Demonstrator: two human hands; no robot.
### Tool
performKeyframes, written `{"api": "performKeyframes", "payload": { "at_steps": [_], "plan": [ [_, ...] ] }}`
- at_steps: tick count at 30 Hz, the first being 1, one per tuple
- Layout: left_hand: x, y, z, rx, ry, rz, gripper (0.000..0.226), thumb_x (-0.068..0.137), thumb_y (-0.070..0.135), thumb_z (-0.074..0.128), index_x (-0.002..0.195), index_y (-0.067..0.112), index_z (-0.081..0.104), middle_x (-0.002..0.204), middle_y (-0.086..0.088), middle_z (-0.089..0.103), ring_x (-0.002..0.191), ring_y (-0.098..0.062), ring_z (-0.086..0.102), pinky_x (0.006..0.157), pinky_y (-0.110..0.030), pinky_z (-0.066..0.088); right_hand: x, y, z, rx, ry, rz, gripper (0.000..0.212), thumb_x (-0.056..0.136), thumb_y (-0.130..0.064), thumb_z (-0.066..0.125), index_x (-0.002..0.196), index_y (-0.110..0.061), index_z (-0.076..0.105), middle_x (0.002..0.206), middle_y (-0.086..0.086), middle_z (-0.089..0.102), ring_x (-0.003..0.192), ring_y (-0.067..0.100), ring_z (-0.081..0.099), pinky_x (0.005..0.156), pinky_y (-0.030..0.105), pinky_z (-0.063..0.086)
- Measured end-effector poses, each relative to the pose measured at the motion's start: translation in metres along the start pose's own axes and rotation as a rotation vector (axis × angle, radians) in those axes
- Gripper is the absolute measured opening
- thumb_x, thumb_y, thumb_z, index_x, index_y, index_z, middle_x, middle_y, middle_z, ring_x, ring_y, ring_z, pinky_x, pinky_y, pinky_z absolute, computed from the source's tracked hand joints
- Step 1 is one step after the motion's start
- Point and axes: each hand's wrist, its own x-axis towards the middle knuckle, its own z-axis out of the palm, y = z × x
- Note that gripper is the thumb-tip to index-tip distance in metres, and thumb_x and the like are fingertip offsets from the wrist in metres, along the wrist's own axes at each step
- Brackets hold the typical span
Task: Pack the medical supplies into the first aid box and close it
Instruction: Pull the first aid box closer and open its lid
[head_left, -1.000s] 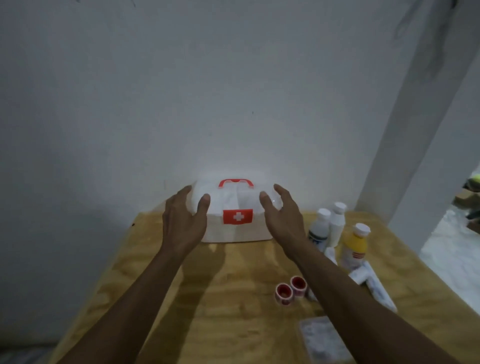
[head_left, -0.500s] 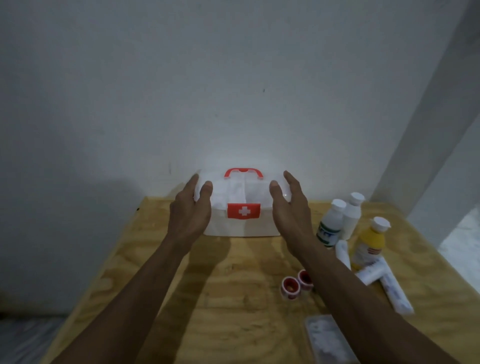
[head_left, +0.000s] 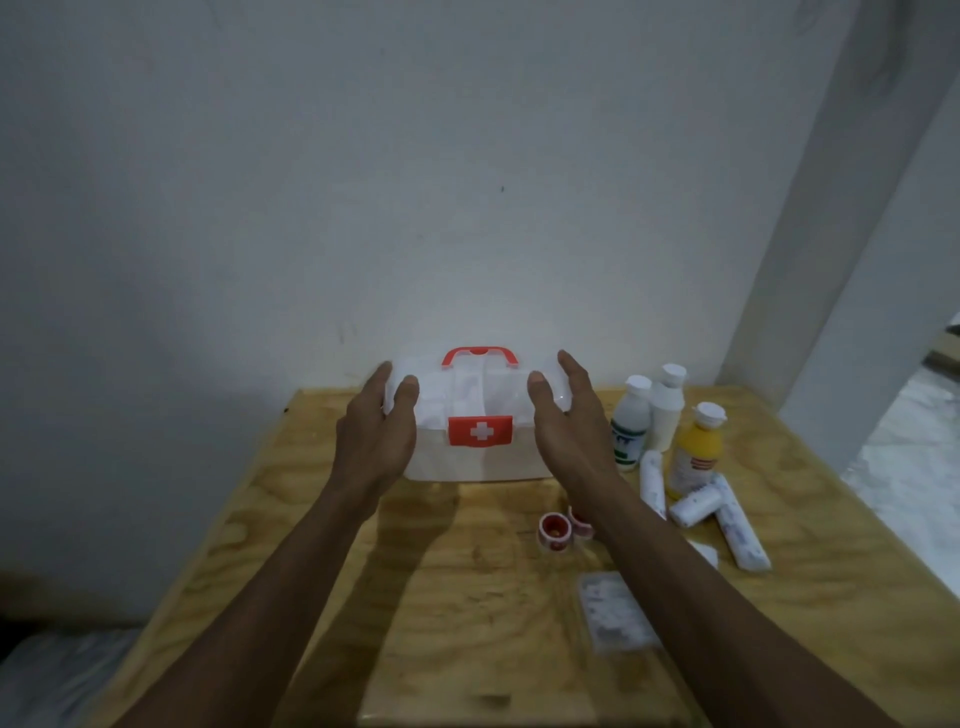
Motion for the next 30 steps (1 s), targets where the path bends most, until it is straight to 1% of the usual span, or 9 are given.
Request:
{"api": "performKeyframes", "payload": {
  "at_steps": [3, 6, 9, 12, 17, 20, 25, 27, 30],
  "plan": [
    [-0.002, 0.005, 0.0, 0.077, 0.004, 0.034, 0.057, 0.098, 0.048, 0.042, 0.149, 0.024, 0.032, 0.155, -0.004, 0.036, 0.135, -0.031, 0.042, 0.104, -0.052, 0.044, -0.013, -0.008, 0.0, -0.008, 0.07, 0.035, 0.06, 0.095, -0.044, 0.05, 0.148, -0.03, 0.026, 0.156, -0.002, 0.026, 0.139, 0.022, 0.032, 0.107, 0.038, 0.034],
    [0.004, 0.015, 0.004, 0.197, 0.035, 0.141, 0.058, 0.096, 0.052, 0.044, 0.147, 0.026, 0.035, 0.156, -0.003, 0.035, 0.139, -0.029, 0.037, 0.108, -0.05, 0.036, -0.037, -0.018, 0.012, 0.079, 0.27, 0.108, 0.062, 0.089, -0.033, 0.063, 0.141, -0.029, 0.029, 0.149, 0.0, 0.026, 0.13, 0.025, 0.04, 0.1, 0.043, 0.047],
    [0.021, 0.024, 0.01, 0.317, 0.011, 0.189, 0.057, 0.094, 0.053, 0.046, 0.144, 0.026, 0.039, 0.156, -0.003, 0.034, 0.142, -0.028, 0.033, 0.112, -0.049, 0.03, -0.052, -0.028, 0.031, 0.342, 0.313, 0.351, 0.065, 0.084, -0.025, 0.071, 0.133, -0.03, 0.029, 0.141, 0.006, 0.038, 0.116, 0.026, 0.051, 0.087, 0.034, 0.053],
    [0.032, 0.023, 0.014, 0.377, -0.077, 0.154, 0.058, 0.093, 0.055, 0.047, 0.143, 0.027, 0.043, 0.157, -0.004, 0.032, 0.144, -0.027, 0.029, 0.114, -0.049, 0.026, -0.056, -0.034, 0.048, 0.557, 0.296, 0.53, 0.064, 0.084, -0.022, 0.073, 0.127, -0.03, 0.026, 0.133, 0.007, 0.045, 0.098, 0.02, 0.05, 0.075, 0.03, 0.049],
    [0.032, 0.019, 0.014, 0.361, -0.088, 0.128, 0.056, 0.092, 0.057, 0.047, 0.142, 0.03, 0.045, 0.159, -0.002, 0.028, 0.145, -0.027, 0.027, 0.115, -0.049, 0.023, -0.053, -0.031, 0.063, 0.639, 0.347, 0.622, 0.059, 0.083, -0.02, 0.075, 0.118, -0.031, 0.029, 0.125, 0.007, 0.051, 0.096, 0.023, 0.055, 0.085, 0.044, 0.055],
    [0.031, 0.019, 0.014, 0.37, -0.088, 0.124, 0.057, 0.093, 0.057, 0.045, 0.143, 0.031, 0.043, 0.16, -0.001, 0.026, 0.145, -0.027, 0.026, 0.115, -0.05, 0.022, -0.055, -0.025, 0.065, 0.655, 0.343, 0.582, 0.054, 0.081, -0.025, 0.076, 0.113, -0.03, 0.032, 0.108, -0.001, 0.051, 0.091, 0.019, 0.056, 0.083, 0.04, 0.055],
    [0.03, 0.016, 0.014, 0.371, -0.093, 0.115, 0.056, 0.094, 0.057, 0.044, 0.144, 0.032, 0.042, 0.16, -0.001, 0.025, 0.146, -0.028, 0.025, 0.115, -0.051, 0.022, -0.063, -0.017, 0.067, 0.628, 0.369, 0.414, 0.044, 0.078, -0.031, 0.078, 0.095, -0.031, 0.037, 0.092, -0.01, 0.053, 0.08, 0.006, 0.056, 0.069, 0.02, 0.049],
    [0.031, 0.016, 0.014, 0.362, -0.091, 0.123, 0.055, 0.094, 0.057, 0.044, 0.143, 0.032, 0.043, 0.16, -0.001, 0.025, 0.145, -0.028, 0.025, 0.115, -0.05, 0.022, -0.064, -0.018, 0.066, 0.591, 0.405, 0.313, 0.042, 0.078, -0.029, 0.078, 0.088, -0.033, 0.038, 0.088, -0.007, 0.056, 0.076, 0.006, 0.057, 0.065, 0.019, 0.048],
    [0.032, 0.016, 0.015, 0.346, -0.079, 0.119, 0.055, 0.094, 0.056, 0.045, 0.143, 0.031, 0.044, 0.16, -0.001, 0.026, 0.145, -0.029, 0.026, 0.115, -0.05, 0.023, -0.065, -0.019, 0.062, 0.516, 0.41, 0.192, 0.041, 0.079, -0.026, 0.078, 0.088, -0.035, 0.039, 0.089, -0.006, 0.058, 0.078, 0.008, 0.061, 0.068, 0.021, 0.052]
  ]
}}
